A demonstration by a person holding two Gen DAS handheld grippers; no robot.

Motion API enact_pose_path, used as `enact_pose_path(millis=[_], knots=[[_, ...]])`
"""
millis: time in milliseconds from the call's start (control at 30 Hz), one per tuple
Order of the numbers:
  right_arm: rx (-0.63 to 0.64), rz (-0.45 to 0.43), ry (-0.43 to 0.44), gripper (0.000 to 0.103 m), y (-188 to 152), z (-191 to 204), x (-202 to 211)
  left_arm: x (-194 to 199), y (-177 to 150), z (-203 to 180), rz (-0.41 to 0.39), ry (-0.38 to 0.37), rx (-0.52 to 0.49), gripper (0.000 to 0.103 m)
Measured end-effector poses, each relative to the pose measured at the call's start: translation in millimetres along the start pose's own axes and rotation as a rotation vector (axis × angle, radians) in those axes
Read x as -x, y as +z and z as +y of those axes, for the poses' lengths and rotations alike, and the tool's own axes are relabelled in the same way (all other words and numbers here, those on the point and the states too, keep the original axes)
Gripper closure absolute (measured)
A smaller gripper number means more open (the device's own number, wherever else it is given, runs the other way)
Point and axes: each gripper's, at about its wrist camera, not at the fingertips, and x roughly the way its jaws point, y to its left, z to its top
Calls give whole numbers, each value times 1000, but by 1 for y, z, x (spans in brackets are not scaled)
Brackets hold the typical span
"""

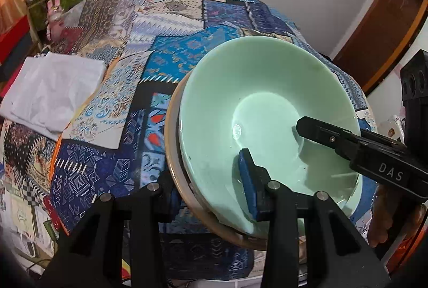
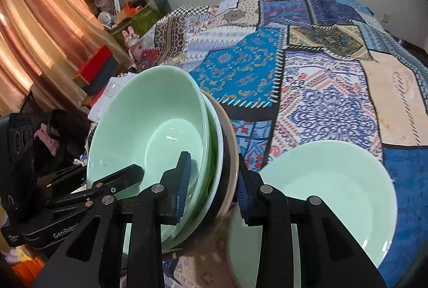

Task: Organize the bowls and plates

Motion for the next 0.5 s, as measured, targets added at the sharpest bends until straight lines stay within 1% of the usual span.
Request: enact_pose_path(millis=[500], knots=[[-43,-49,-38,74,-10,-31,41,3,4,-55,10,-31,-94,64]])
